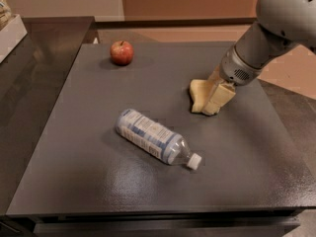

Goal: Pick sponge

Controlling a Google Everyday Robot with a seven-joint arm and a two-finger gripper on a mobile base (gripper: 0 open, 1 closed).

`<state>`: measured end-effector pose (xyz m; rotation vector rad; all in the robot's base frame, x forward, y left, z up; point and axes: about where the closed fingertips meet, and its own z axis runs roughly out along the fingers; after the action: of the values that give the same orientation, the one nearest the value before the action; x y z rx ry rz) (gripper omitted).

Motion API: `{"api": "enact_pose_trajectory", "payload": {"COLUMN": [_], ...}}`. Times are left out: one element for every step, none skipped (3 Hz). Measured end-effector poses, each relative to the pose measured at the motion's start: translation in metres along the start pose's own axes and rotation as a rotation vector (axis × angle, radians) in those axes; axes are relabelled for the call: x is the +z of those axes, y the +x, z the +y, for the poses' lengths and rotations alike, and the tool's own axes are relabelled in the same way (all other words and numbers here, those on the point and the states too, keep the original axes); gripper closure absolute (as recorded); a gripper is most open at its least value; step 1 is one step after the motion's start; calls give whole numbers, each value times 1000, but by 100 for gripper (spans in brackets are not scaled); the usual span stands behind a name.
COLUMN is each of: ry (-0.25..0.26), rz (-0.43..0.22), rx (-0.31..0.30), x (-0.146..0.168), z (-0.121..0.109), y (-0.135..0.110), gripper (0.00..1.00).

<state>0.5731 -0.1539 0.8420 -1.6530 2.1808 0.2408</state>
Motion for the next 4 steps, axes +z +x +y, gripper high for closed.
{"api": "enact_pose_trajectory", "payload": {"ry": [3, 14, 31, 48], "rz": [-20, -44, -71, -94], "rx": [-6, -17, -36, -80], "x": [-3, -21, -51, -83], "z": [0, -3, -7, -8], "y": [-6, -16, -30, -49], "gripper": [64, 87, 100, 100]}}
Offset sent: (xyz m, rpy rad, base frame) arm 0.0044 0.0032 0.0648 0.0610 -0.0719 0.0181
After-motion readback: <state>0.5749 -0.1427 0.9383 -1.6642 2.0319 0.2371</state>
